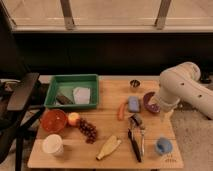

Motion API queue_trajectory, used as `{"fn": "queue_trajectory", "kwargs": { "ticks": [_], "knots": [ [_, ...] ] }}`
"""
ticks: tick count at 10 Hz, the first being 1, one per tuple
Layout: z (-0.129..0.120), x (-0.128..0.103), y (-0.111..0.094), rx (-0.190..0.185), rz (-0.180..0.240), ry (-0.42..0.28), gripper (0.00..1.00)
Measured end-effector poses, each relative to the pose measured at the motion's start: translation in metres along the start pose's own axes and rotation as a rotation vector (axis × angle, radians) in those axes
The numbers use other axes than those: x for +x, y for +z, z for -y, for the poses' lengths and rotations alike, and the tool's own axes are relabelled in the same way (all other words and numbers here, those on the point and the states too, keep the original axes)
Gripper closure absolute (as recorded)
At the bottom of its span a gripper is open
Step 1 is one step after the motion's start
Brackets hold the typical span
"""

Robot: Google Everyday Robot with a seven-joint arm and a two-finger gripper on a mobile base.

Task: Place brush in purple bowl

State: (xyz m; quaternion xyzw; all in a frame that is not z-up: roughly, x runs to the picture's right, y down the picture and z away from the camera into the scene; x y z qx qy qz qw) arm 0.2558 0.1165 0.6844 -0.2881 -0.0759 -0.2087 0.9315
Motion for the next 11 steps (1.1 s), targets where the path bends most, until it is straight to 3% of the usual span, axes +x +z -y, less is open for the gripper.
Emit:
{"fn": "queue_trajectory", "kwargs": {
  "ticks": [3,6,7,11],
  "knots": [
    [0.007,-0.026,0.023,-0.001,0.134,-0.103,0.35],
    [0.01,-0.048,0.047,-0.02,0.211,-0.148,0.35],
    [0.009,-0.055,0.056,-0.038,0.227,-0.166,0.35],
    [0.009,-0.055,0.056,-0.039,0.225,-0.168,0.35]
  ]
}}
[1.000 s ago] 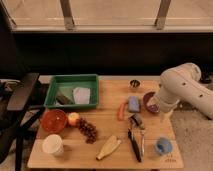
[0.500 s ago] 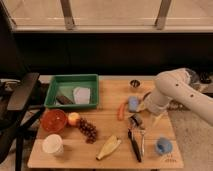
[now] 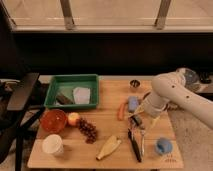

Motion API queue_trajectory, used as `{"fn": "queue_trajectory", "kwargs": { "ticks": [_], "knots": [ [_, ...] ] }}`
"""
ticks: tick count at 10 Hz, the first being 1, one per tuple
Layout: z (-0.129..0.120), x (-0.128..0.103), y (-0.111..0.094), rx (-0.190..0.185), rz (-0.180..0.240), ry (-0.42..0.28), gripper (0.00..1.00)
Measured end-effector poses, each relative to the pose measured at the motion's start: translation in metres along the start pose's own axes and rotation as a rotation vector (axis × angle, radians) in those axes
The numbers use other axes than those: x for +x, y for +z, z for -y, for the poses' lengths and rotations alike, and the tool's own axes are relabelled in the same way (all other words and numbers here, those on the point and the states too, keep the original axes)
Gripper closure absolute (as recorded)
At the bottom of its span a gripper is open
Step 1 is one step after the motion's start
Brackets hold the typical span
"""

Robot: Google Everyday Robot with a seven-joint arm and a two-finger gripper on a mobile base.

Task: Place brush in purple bowl

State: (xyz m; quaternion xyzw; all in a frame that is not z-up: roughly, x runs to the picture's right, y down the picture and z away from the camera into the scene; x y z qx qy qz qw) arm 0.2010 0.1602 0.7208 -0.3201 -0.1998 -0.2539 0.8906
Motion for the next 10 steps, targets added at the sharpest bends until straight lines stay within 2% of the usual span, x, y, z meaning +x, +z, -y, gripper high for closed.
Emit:
{"fn": "queue_trajectory", "kwargs": {
  "ticks": [2,4,8,10],
  "knots": [
    [-0.004,0.007,0.0,0.0,-0.013,-0.003,0.35],
    [-0.007,0.011,0.013,0.003,-0.009,-0.046,0.35],
    [0.013,-0.016,0.054,-0.008,0.024,-0.168,0.35],
    [0.015,-0.021,0.069,-0.008,0.048,-0.2,0.35]
  ]
}}
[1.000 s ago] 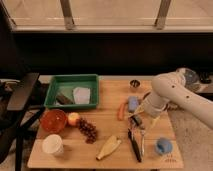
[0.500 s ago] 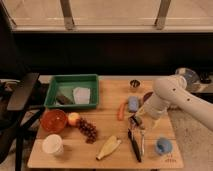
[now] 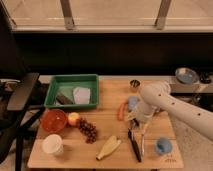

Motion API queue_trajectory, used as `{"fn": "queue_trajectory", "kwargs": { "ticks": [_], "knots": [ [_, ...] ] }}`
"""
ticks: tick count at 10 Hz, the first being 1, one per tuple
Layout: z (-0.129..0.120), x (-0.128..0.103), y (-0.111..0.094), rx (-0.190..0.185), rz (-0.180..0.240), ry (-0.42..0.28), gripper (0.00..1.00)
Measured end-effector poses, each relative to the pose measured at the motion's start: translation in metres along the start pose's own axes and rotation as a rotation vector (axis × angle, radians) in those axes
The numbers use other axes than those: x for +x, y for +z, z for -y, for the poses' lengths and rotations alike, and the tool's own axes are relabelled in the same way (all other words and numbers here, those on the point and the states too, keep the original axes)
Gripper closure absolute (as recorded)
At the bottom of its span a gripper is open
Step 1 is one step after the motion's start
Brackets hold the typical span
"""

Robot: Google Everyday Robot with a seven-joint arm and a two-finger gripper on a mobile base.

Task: Place brush in purple bowl

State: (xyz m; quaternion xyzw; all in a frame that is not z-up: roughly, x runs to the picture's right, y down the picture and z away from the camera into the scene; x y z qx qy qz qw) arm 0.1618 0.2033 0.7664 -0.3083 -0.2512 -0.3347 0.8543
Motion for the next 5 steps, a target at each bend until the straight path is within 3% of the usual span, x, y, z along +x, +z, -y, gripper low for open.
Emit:
{"fn": "queue_trajectory", "kwargs": {
  "ticks": [5],
  "knots": [
    [-0.002,-0.003,0.037,-0.043,0.054,-0.021,0.35]
  ]
}}
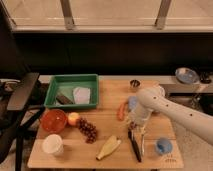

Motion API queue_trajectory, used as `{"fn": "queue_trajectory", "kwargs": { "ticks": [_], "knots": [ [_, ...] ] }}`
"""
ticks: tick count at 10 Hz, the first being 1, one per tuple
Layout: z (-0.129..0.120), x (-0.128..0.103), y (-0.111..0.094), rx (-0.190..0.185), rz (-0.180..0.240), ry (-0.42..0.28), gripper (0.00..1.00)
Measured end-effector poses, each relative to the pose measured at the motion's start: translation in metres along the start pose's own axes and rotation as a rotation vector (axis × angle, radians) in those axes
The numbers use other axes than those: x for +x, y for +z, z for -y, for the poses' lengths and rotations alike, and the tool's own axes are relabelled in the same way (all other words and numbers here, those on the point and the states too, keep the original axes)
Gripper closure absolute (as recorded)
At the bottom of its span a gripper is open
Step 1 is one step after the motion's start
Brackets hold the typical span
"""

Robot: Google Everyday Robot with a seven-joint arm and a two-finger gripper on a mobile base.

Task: Place brush in purple bowl

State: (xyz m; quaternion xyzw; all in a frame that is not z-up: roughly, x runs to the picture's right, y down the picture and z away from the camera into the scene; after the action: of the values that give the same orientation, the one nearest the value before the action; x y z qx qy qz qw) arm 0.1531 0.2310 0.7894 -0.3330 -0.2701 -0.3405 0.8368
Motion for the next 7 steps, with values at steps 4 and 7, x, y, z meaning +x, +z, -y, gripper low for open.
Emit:
{"fn": "queue_trajectory", "kwargs": {
  "ticks": [4,7],
  "knots": [
    [-0.01,0.003,0.023,-0.011,0.065,0.037,0.35],
    [-0.009,-0.002,0.033,-0.019,0.101,0.027,0.58]
  ]
}}
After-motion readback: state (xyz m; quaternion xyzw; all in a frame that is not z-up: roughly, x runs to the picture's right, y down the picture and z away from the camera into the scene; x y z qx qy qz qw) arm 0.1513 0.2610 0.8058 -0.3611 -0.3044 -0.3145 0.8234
